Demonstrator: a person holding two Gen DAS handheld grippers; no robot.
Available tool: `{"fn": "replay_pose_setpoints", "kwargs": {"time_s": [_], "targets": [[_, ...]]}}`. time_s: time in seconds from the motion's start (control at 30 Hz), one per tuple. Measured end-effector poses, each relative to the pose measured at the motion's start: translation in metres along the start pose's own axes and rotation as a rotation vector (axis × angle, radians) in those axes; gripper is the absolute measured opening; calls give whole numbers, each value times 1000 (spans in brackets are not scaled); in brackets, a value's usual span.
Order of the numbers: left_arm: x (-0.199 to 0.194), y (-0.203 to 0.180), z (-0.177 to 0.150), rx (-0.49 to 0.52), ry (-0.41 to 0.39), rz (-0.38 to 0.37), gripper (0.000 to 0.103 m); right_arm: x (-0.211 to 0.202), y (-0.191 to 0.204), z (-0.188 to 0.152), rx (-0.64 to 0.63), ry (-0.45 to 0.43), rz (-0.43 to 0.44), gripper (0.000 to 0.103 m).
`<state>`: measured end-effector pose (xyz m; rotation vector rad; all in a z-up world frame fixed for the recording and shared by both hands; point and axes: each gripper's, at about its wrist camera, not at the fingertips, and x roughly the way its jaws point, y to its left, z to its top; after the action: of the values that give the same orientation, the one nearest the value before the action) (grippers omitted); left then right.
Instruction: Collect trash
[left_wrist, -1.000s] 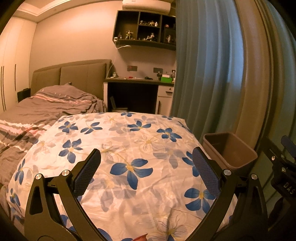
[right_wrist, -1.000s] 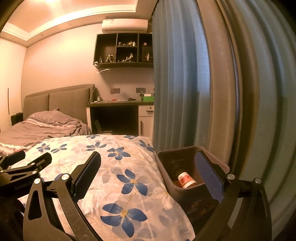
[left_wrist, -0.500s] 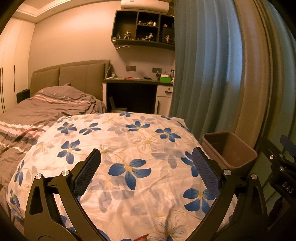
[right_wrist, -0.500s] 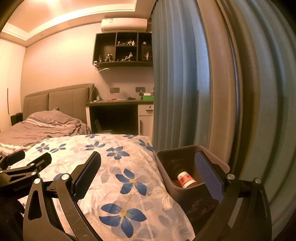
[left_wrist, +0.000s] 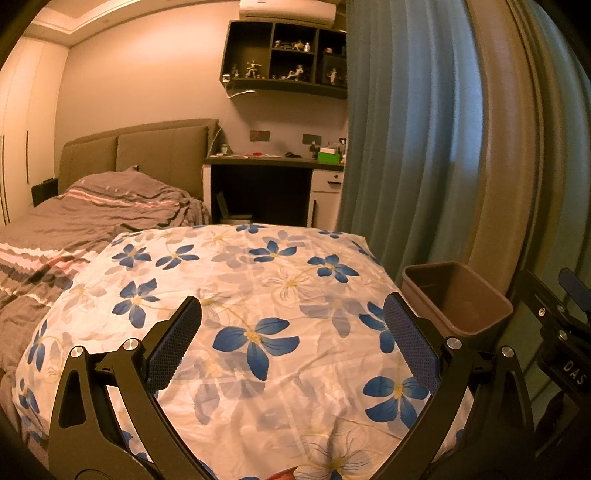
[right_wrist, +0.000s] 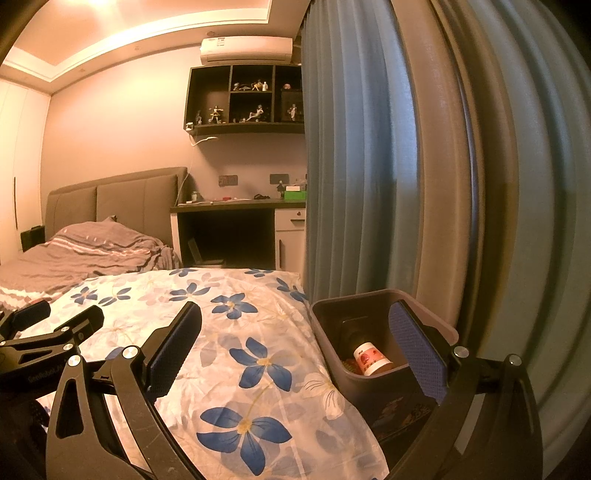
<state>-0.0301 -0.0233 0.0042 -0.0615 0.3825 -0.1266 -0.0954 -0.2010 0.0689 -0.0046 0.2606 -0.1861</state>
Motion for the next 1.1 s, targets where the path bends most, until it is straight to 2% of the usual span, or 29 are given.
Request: {"fn": "replay_pose_setpoints", "kwargs": {"time_s": [1.1], "targets": [[1, -6, 1, 0, 3, -6, 97, 1, -2, 0, 3, 0, 0, 97]]}}
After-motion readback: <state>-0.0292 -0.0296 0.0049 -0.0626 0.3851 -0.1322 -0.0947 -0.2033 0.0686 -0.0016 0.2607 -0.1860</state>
